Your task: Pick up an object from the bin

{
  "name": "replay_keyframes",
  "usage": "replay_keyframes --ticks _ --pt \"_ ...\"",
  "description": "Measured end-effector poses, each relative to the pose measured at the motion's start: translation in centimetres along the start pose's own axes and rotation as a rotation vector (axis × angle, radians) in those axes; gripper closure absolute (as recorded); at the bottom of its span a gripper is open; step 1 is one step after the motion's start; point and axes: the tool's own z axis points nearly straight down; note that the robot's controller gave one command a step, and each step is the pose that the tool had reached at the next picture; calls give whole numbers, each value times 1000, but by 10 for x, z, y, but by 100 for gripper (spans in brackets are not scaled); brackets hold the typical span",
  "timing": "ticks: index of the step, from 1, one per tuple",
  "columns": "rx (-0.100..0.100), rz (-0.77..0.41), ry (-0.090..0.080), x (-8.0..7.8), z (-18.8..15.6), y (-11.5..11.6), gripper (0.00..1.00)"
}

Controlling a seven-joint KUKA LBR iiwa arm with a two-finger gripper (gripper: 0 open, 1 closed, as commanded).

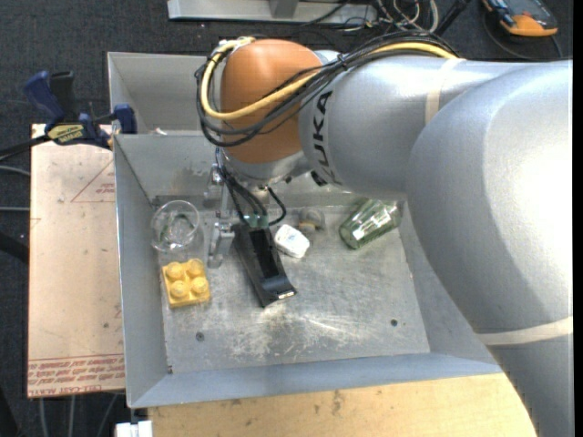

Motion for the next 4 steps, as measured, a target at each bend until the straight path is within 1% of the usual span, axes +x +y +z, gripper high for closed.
replay_keyframes --ticks 1,2,3,4 --pt "-1 3 -8 -2 -5 -1 0" --pt "-2 25 -13 -15 14 40 0" --pt "-3 89 -7 -12 18 54 0" --pt "-34 290 -21 -3 38 0 0"
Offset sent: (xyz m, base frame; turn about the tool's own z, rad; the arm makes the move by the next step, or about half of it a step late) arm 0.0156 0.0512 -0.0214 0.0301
